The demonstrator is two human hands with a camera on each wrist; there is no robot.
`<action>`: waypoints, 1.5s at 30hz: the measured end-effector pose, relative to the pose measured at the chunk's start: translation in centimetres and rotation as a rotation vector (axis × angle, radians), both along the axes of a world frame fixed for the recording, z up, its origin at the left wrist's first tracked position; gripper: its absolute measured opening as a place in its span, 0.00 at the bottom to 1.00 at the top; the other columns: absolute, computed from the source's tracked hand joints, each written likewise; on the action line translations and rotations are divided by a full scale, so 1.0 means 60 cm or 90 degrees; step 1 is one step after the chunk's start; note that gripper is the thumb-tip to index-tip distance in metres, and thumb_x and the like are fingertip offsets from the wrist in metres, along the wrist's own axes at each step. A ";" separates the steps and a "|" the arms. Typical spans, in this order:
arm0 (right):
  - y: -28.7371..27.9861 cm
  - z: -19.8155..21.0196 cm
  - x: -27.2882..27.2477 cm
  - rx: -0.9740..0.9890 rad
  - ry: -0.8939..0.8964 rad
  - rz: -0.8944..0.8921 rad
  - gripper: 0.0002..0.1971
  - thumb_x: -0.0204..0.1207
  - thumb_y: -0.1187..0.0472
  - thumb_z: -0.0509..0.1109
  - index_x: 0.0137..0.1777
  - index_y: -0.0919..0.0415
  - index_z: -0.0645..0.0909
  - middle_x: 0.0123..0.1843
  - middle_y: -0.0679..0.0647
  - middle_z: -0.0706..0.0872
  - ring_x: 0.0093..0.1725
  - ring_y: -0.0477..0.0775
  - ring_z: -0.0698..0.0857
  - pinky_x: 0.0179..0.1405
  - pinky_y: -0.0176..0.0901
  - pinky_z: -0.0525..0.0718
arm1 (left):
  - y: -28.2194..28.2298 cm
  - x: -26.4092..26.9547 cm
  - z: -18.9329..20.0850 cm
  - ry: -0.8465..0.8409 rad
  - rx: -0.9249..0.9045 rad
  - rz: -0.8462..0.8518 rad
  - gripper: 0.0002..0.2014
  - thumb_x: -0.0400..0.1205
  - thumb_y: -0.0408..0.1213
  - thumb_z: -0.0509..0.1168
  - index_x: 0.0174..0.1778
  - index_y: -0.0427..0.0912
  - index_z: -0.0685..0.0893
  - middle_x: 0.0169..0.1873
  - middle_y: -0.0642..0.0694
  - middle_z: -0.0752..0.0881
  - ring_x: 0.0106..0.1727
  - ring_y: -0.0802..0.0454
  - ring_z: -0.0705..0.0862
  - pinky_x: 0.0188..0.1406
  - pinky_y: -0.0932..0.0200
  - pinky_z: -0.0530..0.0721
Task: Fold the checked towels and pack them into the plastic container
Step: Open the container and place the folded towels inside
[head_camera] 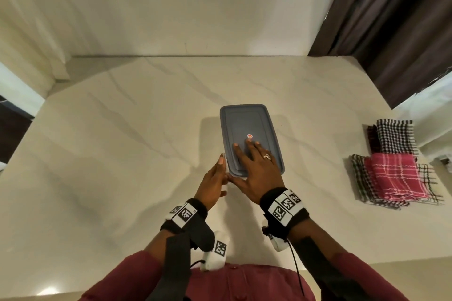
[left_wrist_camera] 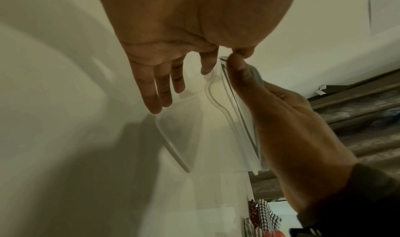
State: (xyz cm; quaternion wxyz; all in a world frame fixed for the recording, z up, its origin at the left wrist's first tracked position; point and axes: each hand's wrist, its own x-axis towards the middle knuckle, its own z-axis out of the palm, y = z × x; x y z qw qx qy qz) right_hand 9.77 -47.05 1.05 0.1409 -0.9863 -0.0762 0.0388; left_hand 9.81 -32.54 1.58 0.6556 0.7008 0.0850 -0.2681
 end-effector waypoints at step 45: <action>0.041 0.056 0.006 0.546 0.047 -0.181 0.10 0.77 0.56 0.72 0.57 0.54 0.85 0.53 0.45 0.87 0.48 0.38 0.85 0.42 0.29 0.80 | 0.061 0.043 0.041 -0.452 0.284 -0.003 0.18 0.77 0.57 0.62 0.59 0.54 0.79 0.67 0.48 0.75 0.72 0.49 0.69 0.69 0.59 0.65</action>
